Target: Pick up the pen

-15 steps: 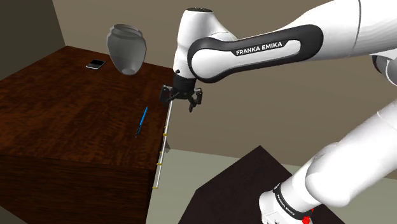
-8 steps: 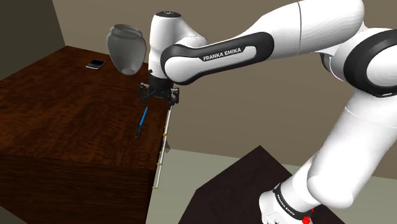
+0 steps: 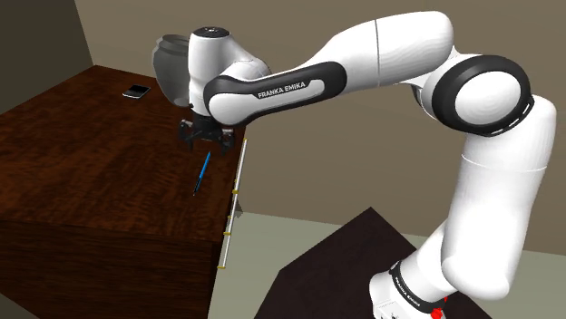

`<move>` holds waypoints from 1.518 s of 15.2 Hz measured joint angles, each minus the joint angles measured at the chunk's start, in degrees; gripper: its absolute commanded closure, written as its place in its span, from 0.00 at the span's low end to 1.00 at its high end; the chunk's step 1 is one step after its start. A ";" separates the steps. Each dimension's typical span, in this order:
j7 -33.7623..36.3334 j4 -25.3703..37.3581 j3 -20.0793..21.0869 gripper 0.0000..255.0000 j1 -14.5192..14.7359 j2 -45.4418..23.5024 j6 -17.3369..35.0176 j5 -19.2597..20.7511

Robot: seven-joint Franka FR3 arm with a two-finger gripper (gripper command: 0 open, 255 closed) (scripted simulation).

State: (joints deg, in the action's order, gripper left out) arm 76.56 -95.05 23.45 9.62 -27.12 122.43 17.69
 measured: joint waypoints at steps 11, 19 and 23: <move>0.73 -1.24 -0.55 1.00 0.21 -1.58 2.72 0.97; 0.19 -0.39 -0.19 1.00 0.01 -0.48 0.89 0.31; -0.42 0.71 0.21 1.00 -0.19 0.81 -1.36 -0.46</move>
State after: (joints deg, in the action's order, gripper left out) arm 76.14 -94.34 23.66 9.44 -26.31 121.07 17.23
